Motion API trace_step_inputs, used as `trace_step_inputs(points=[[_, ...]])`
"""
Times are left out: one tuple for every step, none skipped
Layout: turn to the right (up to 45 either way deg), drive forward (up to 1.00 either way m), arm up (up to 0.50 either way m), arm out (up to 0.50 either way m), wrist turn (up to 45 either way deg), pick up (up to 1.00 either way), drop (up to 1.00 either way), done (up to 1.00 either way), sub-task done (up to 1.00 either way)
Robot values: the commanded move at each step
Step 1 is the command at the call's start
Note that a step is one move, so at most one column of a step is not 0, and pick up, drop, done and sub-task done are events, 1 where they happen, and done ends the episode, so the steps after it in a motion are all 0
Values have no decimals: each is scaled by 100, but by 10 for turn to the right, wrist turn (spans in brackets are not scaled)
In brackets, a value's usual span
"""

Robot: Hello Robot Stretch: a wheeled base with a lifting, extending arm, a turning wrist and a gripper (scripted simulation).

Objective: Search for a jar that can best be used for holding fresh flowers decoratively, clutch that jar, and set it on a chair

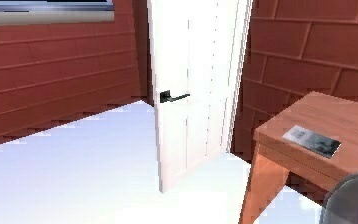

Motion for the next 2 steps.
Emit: trace_step_inputs(points=[[0,0,0,0,450,0,0,0,0],[0,0,0,0,450,0,0,0,0]])
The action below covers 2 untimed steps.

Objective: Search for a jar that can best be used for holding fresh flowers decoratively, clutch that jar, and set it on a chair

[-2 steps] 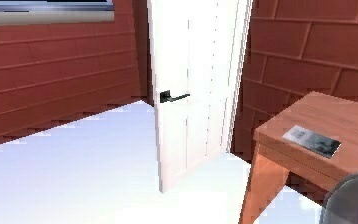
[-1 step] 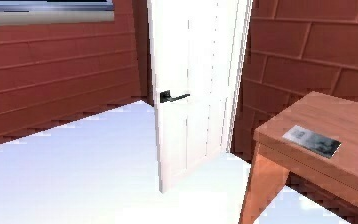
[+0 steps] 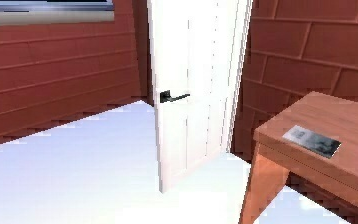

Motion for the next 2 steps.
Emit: trace_step_inputs(points=[[0,0,0,0,390,0,0,0,0],[0,0,-26,0,0,0,0,0,0]])
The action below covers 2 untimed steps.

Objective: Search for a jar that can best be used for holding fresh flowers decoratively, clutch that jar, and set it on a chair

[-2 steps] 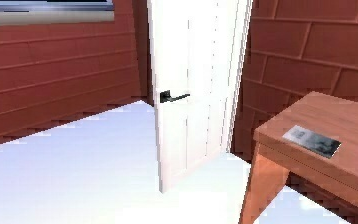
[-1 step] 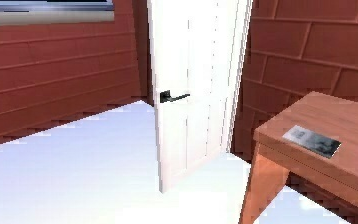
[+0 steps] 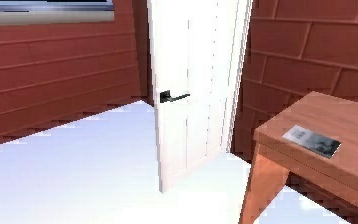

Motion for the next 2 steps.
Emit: trace_step_inputs(points=[[0,0,-50,0,0,0,0,0,0],[0,0,0,0,0,0,100,0,0]])
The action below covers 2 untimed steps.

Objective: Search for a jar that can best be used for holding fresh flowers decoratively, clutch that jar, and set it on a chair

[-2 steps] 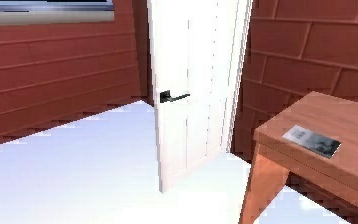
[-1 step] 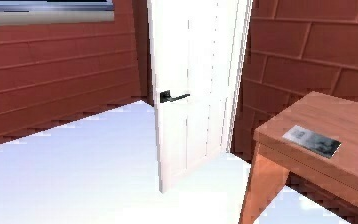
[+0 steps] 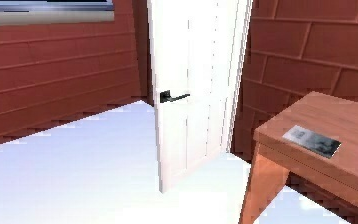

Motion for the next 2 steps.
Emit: trace_step_inputs(points=[[0,0,0,-10,0,0,0,0,0],[0,0,0,0,0,0,0,100,0]])
